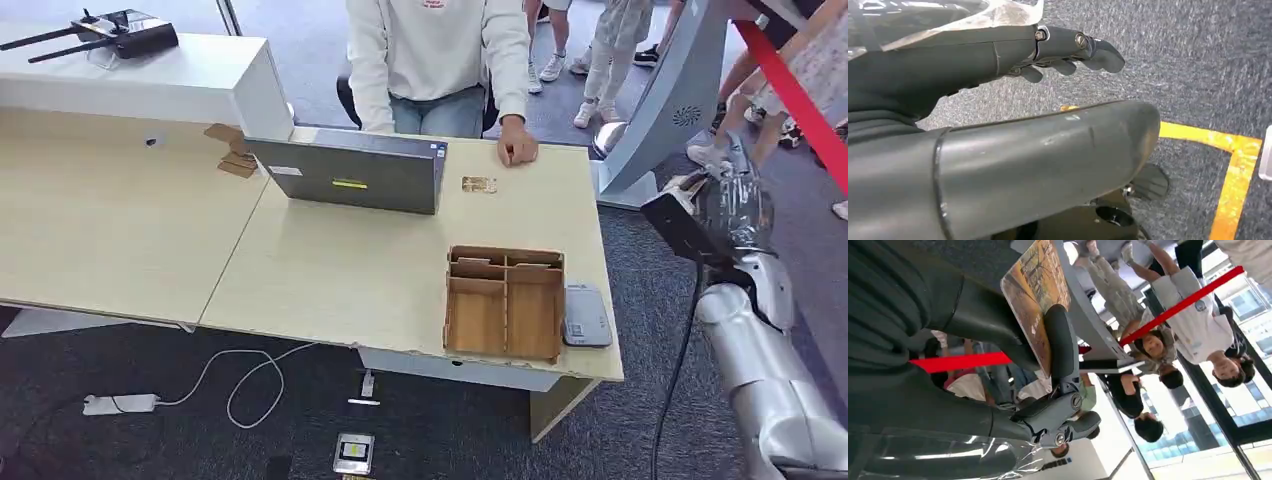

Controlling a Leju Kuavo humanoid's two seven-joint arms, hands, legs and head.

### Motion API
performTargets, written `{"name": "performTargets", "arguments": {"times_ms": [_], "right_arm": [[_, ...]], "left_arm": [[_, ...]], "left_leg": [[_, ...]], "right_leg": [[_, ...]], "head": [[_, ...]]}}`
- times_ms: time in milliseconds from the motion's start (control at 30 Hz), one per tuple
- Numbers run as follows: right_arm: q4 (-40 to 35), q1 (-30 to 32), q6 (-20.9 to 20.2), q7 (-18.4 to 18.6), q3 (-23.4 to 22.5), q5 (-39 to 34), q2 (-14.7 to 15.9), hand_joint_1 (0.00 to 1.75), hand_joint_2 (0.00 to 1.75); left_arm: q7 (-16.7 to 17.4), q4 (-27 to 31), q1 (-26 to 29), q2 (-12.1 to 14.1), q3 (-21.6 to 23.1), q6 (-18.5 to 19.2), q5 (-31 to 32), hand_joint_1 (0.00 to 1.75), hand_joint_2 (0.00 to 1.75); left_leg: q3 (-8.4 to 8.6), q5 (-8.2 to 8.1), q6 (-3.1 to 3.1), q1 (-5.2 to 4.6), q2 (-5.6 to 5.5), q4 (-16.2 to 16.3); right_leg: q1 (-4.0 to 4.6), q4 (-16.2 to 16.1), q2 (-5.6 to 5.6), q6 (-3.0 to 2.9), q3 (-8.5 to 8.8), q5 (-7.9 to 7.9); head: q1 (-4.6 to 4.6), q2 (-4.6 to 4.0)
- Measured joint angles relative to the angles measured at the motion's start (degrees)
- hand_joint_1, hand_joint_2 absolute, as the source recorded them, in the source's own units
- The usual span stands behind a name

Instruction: Pass the card to the sensor for recognition and then transmit it.

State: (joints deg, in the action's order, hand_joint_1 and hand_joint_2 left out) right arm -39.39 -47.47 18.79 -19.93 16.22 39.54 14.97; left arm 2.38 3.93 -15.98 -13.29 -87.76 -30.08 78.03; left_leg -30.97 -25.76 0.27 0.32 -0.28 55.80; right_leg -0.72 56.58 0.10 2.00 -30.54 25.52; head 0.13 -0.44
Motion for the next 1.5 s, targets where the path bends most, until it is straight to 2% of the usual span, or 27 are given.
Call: {"name": "performTargets", "arguments": {"times_ms": [200,400,567,700,867,1500], "right_arm": [[-0.02,0.97,-5.39,0.41,0.22,0.28,1.27,1.75,1.75],[-0.72,1.75,-10.29,1.77,0.61,0.98,1.24,1.75,1.75],[-2.49,2.91,-15.31,4.08,1.75,0.98,0.90,1.75,1.75],[-4.48,3.76,-19.02,6.41,2.80,0.96,0.68,1.75,1.75],[-6.84,5.02,-23.71,8.39,4.33,0.72,0.48,1.75,1.75],[-10.36,9.36,-31.52,11.19,9.09,-0.81,0.94,1.75,1.75]], "left_arm": [[0.50,0.00,-0.16,-0.85,0.00,-0.54,-0.81,0.00,0.00],[0.48,0.00,-0.32,-1.27,0.00,0.29,-1.49,0.00,0.00],[0.35,0.00,-0.37,-1.07,0.00,3.99,-1.44,0.00,0.00],[0.61,0.00,-0.23,0.07,0.00,8.99,-0.33,0.00,0.00],[1.57,0.00,-0.10,1.66,0.00,10.93,0.59,0.00,0.00],[3.17,0.00,0.41,3.45,0.00,13.03,-0.37,0.00,0.00]], "left_leg": [[-0.01,0.00,0.00,0.00,0.00,0.00],[-0.01,0.00,0.00,0.00,0.00,-0.01],[-0.02,0.00,0.00,0.00,-0.02,-0.01],[-0.03,0.00,0.00,0.00,0.00,-0.02],[-0.02,0.00,0.00,0.00,-0.01,-0.02],[-0.02,0.00,0.00,0.00,-0.01,-0.01]], "right_leg": [[0.00,0.00,0.00,0.00,0.01,0.00],[0.01,0.01,0.00,0.00,0.02,0.00],[0.01,0.01,0.00,0.00,0.03,0.00],[0.03,0.01,0.00,0.00,0.03,0.00],[0.03,0.02,0.00,0.00,0.03,0.00],[0.02,0.01,0.00,0.00,0.01,0.01]], "head": [[0.00,0.00],[0.00,0.00],[0.00,0.00],[0.00,0.00],[0.00,0.00],[0.00,0.00]]}}
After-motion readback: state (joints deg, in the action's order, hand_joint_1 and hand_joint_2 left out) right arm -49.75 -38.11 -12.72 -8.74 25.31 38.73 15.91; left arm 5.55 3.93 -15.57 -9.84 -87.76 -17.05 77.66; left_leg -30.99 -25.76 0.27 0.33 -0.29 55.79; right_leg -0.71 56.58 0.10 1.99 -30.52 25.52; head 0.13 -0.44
